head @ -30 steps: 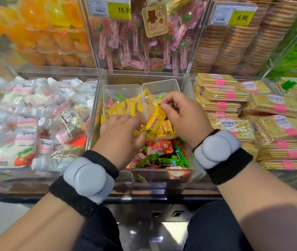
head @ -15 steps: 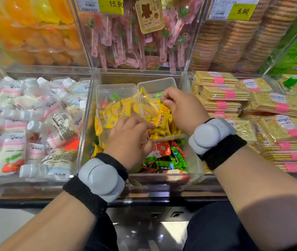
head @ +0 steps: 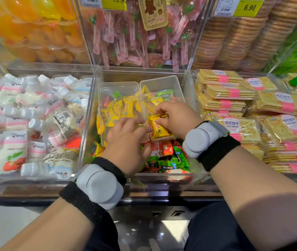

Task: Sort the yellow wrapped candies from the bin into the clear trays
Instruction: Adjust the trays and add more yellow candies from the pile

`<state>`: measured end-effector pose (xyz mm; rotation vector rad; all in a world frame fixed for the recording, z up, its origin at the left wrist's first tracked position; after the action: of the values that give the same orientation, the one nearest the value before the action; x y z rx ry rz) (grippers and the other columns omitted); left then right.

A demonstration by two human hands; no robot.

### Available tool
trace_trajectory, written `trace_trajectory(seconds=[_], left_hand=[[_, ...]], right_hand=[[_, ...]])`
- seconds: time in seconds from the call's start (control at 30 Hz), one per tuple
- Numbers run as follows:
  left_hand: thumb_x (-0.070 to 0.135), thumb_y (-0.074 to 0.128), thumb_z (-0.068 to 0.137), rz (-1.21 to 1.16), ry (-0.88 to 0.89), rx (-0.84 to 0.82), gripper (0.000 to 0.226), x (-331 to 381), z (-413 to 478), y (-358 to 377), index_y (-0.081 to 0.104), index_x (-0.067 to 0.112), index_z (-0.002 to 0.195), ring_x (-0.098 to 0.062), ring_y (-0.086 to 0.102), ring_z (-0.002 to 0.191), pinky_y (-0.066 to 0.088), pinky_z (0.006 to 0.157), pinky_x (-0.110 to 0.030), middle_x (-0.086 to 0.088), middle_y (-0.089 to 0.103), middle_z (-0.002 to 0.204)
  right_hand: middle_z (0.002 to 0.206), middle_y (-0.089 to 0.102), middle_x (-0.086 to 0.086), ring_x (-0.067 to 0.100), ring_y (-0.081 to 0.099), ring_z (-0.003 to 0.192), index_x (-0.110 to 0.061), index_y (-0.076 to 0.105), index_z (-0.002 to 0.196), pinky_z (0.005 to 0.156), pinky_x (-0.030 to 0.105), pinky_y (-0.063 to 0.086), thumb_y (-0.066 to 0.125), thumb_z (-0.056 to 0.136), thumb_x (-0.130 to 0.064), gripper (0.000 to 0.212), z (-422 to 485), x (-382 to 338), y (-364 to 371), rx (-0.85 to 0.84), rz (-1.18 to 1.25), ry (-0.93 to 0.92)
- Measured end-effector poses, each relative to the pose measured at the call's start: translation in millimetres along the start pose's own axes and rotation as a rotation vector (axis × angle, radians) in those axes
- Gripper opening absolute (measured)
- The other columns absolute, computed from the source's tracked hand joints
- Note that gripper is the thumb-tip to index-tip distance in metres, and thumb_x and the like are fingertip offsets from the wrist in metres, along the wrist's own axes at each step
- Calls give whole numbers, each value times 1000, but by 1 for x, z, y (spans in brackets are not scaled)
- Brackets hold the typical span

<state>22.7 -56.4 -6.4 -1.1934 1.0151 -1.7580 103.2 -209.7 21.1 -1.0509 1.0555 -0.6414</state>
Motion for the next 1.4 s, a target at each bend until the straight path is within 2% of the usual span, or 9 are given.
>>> trace_trajectory(seconds=[0.13, 0.27, 0.4, 0.5, 0.83, 0.97, 1.07, 1.27, 1.4], left_hand=[[33, 58, 78, -4, -18, 44, 43, -3, -3, -8, 53, 36, 120, -22, 24, 126, 27, 99, -44, 9, 44, 133], [33, 59, 79, 16, -87, 87, 45, -11, -5, -16, 51, 33, 123, -24, 25, 126, 25, 102, -45, 6, 43, 134], [28, 61, 78, 24, -126, 124, 50, -17, -7, -22, 50, 28, 126, -28, 27, 127, 24, 106, -44, 0, 40, 137], [29, 61, 76, 36, -169, 163, 58, -19, -10, -25, 43, 25, 131, -30, 29, 127, 23, 105, -46, -4, 36, 140], [19, 61, 72, -206, -229, 218, 71, -28, -21, -34, 31, 13, 136, -26, 33, 129, 29, 108, -39, -10, 35, 136], [16, 62, 73, -353, -238, 228, 77, -31, -25, -33, 22, 19, 139, -24, 38, 126, 36, 104, -40, -8, 34, 137], [14, 62, 72, -399, -220, 303, 75, -32, -26, -34, 24, 22, 136, -23, 43, 121, 41, 100, -45, -1, 36, 130], [9, 59, 74, -639, -211, 411, 58, -33, -22, -39, 33, 30, 121, -17, 50, 106, 47, 92, -41, 0, 40, 119], [11, 48, 72, -711, -228, 483, 48, -37, -20, -43, 35, 30, 114, 0, 56, 93, 45, 73, -21, -1, 45, 118]], right_hand=[[94, 65, 8, 29, 54, 107, -13, 62, 101, 101, 42, 36, 65, 83, -19, 19, -1, 0, 1, -5, 34, 15], [92, 65, 6, 23, 58, 91, -13, 62, 100, 105, 35, 32, 63, 84, -16, 16, -2, -3, -2, 21, 37, 19], [95, 57, 2, 17, 52, 81, -13, 61, 103, 90, 30, 39, 60, 84, -12, 19, -7, -12, -8, 69, 90, 2], [102, 57, 5, 14, 48, 81, -14, 61, 104, 80, 29, 41, 59, 85, -12, 19, -12, -20, -10, 95, 83, -39], [104, 53, 1, 10, 46, 83, -16, 59, 106, 80, 27, 41, 60, 84, -16, 22, -21, -49, 2, 40, 93, -135], [111, 53, 0, 17, 45, 105, -19, 57, 109, 92, 31, 39, 65, 82, -30, 31, -27, -54, 14, -44, 53, -149], [102, 44, -10, 17, 41, 111, -23, 56, 106, 95, 35, 34, 70, 75, -43, 39, -33, -55, 19, -57, -16, -168], [100, 50, -4, 22, 39, 110, -20, 54, 94, 90, 34, 24, 65, 80, -31, 21, -35, -52, 31, -2, -152, -193], [89, 51, -3, 21, 42, 95, -17, 54, 83, 78, 29, 18, 60, 82, -23, 9, -37, -50, 33, 62, -173, -231]])
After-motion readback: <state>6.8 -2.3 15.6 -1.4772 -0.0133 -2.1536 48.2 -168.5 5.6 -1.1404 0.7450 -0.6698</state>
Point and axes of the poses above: each hand's wrist, its own z-axis towards the middle knuckle, its own y-axis out of the palm, x = y × z, the point moved 1 cm from there along z, towards the middle knuckle
